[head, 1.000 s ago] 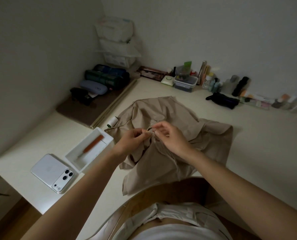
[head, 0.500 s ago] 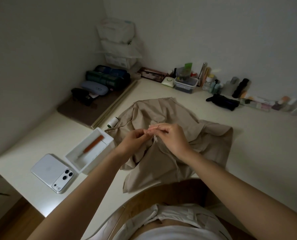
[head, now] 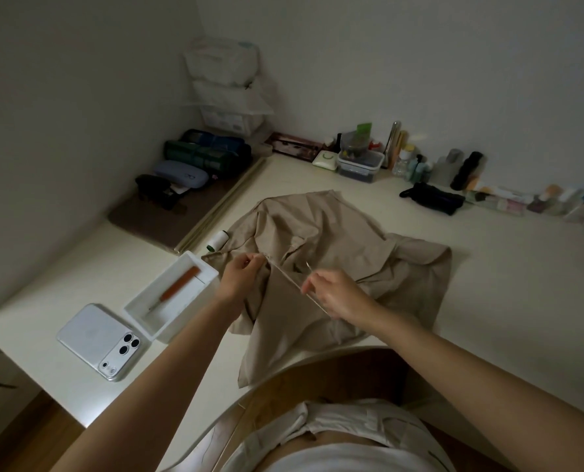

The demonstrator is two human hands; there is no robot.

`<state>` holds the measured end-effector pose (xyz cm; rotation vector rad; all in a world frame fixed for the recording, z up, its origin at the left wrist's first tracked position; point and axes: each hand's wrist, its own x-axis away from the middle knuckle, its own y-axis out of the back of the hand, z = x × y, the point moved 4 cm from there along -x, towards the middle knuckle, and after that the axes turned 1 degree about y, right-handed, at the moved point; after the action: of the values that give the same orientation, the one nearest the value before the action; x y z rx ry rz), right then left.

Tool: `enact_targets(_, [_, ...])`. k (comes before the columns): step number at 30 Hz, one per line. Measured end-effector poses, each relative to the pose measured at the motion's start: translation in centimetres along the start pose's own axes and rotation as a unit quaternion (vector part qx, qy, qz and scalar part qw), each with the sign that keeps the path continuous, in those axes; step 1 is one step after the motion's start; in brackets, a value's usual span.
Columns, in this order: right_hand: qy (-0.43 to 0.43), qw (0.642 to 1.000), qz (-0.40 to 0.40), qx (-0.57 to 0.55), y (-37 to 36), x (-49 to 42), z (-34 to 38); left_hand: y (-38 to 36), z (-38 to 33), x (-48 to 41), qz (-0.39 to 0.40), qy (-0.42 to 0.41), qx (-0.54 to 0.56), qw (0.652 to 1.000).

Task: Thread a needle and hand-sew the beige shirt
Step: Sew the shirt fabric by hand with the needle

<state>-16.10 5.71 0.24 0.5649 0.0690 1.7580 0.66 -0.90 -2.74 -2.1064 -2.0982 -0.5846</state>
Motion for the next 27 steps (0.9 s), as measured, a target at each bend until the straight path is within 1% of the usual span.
enact_targets(1, [-0.035, 0.997, 0.017, 0.073, 0.1, 0.1, -1.1, 0.0, 0.0, -0.1, 0.000, 0.001, 0.001, 1.000])
enact_targets(3, [-0.095, 0.974, 0.070, 0.192, 0.3, 0.3, -3.3, 0.0, 0.0, -0.1, 0.002, 0.000, 0.003, 1.000])
enact_targets(4, [-0.115, 0.962, 0.088, 0.232, 0.6, 0.4, -4.1, 0.0, 0.0, -0.1, 0.001, 0.000, 0.003, 1.000])
enact_targets(5, [-0.124, 0.956, 0.082, 0.254, 1.1, 0.3, -4.7, -0.1, 0.0, 0.0, 0.000, 0.000, 0.003, 1.000])
enact_targets(6, [-0.123, 0.961, 0.050, 0.244, 1.6, 0.1, -4.9, -0.1, -0.1, 0.0, 0.001, 0.000, 0.003, 1.000])
enact_targets(7, [-0.113, 0.972, 0.000, 0.206, 2.3, 0.0, -4.8, -0.2, -0.2, 0.2, 0.004, -0.001, 0.003, 1.000])
enact_targets(9, [-0.053, 0.983, -0.112, 0.139, 3.4, -0.4, -3.7, -0.5, -0.4, 0.5, 0.008, -0.003, 0.004, 1.000])
enact_targets(10, [-0.016, 0.983, -0.137, 0.121, 3.5, -0.6, -2.9, -0.7, -0.5, 0.7, 0.010, -0.005, 0.005, 1.000])
enact_targets(12, [0.032, 0.987, -0.132, 0.088, 2.8, -1.0, -1.2, -1.1, -0.8, 1.1, 0.015, -0.016, 0.002, 1.000])
enact_targets(14, [0.047, 0.990, -0.109, 0.070, 1.6, -1.4, -0.2, -1.6, -1.0, 1.4, 0.023, -0.029, -0.004, 0.999])
enact_targets(16, [0.052, 0.991, -0.103, 0.067, 0.6, -1.9, 0.2, -2.0, -1.1, 1.6, 0.033, -0.040, -0.014, 0.999])
enact_targets(18, [0.068, 0.988, -0.113, 0.084, -0.1, -2.4, 0.5, -2.2, -1.1, 1.7, 0.050, -0.044, -0.025, 0.997])
enact_targets(20, [0.090, 0.979, -0.137, 0.124, -0.3, -2.8, 0.8, -2.3, -1.1, 1.8, 0.064, -0.048, -0.033, 0.996])
enact_targets(23, [0.113, 0.967, -0.145, 0.178, -0.5, -3.1, 0.6, -2.2, -1.2, 1.9, 0.064, -0.053, -0.041, 0.996])
enact_targets(27, [0.136, 0.967, -0.135, 0.165, -0.2, -2.5, 0.4, -1.7, -1.2, 1.7, 0.052, -0.056, -0.056, 0.996])
